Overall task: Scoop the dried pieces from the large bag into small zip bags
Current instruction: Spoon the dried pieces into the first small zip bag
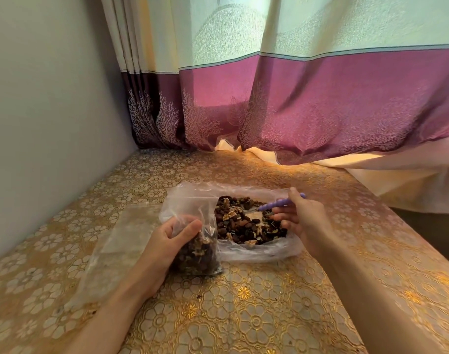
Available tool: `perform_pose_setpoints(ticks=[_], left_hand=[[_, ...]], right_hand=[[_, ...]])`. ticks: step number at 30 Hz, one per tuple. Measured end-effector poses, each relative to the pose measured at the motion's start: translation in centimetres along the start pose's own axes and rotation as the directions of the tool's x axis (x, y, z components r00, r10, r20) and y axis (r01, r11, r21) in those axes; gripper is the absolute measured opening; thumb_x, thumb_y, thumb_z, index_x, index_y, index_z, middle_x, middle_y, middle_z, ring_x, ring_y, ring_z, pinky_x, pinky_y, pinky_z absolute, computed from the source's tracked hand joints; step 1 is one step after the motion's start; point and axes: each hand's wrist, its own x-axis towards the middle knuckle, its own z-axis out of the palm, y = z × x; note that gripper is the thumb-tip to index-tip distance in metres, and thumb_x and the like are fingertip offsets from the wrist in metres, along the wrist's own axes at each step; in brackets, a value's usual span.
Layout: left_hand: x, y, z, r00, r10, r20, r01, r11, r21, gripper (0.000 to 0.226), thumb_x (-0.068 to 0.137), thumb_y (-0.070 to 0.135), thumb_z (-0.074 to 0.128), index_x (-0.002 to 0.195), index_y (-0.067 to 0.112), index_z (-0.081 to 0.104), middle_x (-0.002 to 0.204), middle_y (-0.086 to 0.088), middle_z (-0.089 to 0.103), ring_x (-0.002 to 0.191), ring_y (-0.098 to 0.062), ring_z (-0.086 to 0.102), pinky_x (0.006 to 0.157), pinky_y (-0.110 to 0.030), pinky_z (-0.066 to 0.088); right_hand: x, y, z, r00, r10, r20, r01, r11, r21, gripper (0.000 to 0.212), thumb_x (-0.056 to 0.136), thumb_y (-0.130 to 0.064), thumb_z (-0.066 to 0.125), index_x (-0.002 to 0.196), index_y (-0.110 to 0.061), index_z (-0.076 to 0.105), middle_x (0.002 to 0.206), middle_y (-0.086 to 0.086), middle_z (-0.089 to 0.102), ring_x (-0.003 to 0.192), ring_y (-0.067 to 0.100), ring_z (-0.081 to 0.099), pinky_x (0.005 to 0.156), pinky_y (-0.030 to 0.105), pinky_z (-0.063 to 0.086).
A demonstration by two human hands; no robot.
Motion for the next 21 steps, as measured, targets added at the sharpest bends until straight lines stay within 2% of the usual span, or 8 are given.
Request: perform_pose_setpoints(ticks=[4, 9, 15, 21], left_hand=[[0.0, 0.0, 0.0, 1.000, -0.004, 0.001, 0.004, 1.000, 0.011, 0.069, 0.033, 0.068, 0.080, 0.083, 0.022, 0.071, 0.089, 0.001, 0.073, 0.088, -0.016, 0.068, 0.079, -0.031, 0.051], [0.1, -0.1, 0.0, 1.000, -0.009, 0.017, 0.008, 1.000, 0.017, 0.072, 0.029, 0.069, 0.080, 0.085, 0.026, 0.071, 0.087, 0.000, 0.073, 0.086, -0.015, 0.068, 0.082, -0.035, 0.051], [0.0, 0.1, 0.0, 0.999, 0.001, 0.042, -0.002, 0.999, 0.036, 0.063, 0.031, 0.071, 0.078, 0.083, 0.036, 0.071, 0.087, 0.002, 0.073, 0.085, -0.015, 0.068, 0.083, -0.036, 0.051], [0.0, 0.2, 0.1, 0.999, 0.015, 0.044, -0.017, 0.999, 0.043, 0.065, 0.030, 0.072, 0.078, 0.083, 0.035, 0.071, 0.085, 0.002, 0.073, 0.085, -0.015, 0.068, 0.083, -0.036, 0.051]], right_hand=[[-0.2, 0.0, 0.0, 0.999, 0.006, -0.046, -0.003, 0.998, 0.059, 0.039, 0.100, -0.026, 0.041, 0.075, -0.003, 0.060, 0.060, 0.006, 0.071, 0.052, 0.011, 0.066, 0.049, 0.017, 0.050], [-0.2, -0.5, -0.3, 0.994, 0.000, -0.109, 0.017, 0.988, 0.155, 0.040, 0.099, -0.023, 0.043, 0.070, -0.003, 0.061, 0.056, 0.006, 0.069, 0.048, 0.011, 0.065, 0.046, 0.016, 0.050], [-0.4, -1.3, -0.1, 0.994, -0.064, -0.087, 0.080, 0.978, 0.192, 0.039, 0.098, -0.026, 0.045, 0.072, -0.003, 0.061, 0.055, 0.006, 0.068, 0.047, 0.011, 0.063, 0.046, 0.016, 0.050], [-1.3, -3.4, 0.8, 0.984, -0.174, -0.029, 0.176, 0.956, 0.236, 0.042, 0.099, -0.031, 0.043, 0.074, -0.005, 0.064, 0.067, 0.011, 0.072, 0.052, 0.013, 0.064, 0.044, 0.016, 0.048]])
